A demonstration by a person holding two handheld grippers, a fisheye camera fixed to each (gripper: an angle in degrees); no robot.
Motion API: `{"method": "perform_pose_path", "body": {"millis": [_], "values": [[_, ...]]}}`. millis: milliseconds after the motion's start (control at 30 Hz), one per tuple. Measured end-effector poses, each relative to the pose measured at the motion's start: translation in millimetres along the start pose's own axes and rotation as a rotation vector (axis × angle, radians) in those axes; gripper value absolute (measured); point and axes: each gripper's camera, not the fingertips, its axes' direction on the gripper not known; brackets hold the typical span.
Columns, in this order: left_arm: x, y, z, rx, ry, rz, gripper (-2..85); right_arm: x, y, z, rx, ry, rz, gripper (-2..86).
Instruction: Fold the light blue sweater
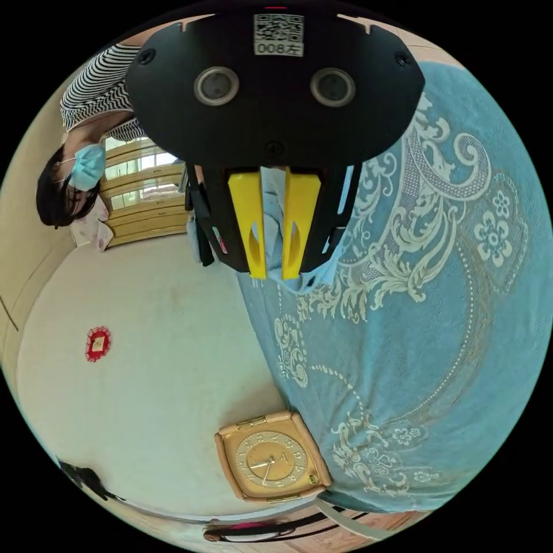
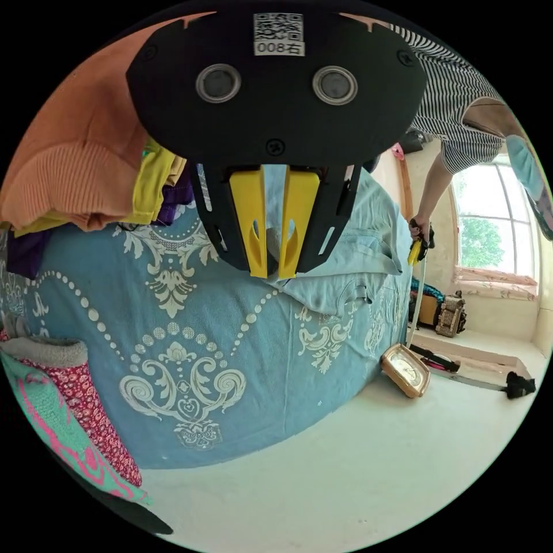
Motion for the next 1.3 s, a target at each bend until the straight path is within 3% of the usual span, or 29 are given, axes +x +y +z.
{"method": "perform_pose_path", "body": {"millis": [133,267,400,533,767,867,933,1000,1133,1300], "values": [[99,-4,81,-0.276,-0.161,0.316,8.3,-128,18,26,-0.004,0.169,-0.296,7.4],[168,-3,161,-0.492,-0.431,0.576,9.3,-235,35,81,-0.070,0.413,-0.589,8.8],[203,-7,200,-0.550,-0.600,0.670,7.6,-308,59,130,-0.078,0.602,-0.823,9.1],[236,-19,232,-0.574,-0.705,0.728,5.2,-338,53,161,-0.137,0.630,-0.842,8.4],[295,-78,256,-0.418,-0.745,0.690,2.7,-381,8,162,-0.049,0.743,-0.848,4.1],[317,-87,254,-0.404,-0.613,0.682,3.6,-394,-19,150,-0.067,0.672,-0.792,3.7],[330,-76,254,-0.437,-0.526,0.715,5.2,-415,-4,137,-0.061,0.532,-0.836,5.2],[342,-58,257,-0.490,-0.470,0.773,6.9,-430,23,141,-0.074,0.514,-0.904,6.7],[360,-31,275,-0.586,-0.636,0.913,7.4,-443,67,168,-0.068,0.638,-1.004,7.4],[375,-40,292,-0.586,-0.761,0.939,2.3,-442,47,179,-0.119,0.613,-0.932,2.5]]}}
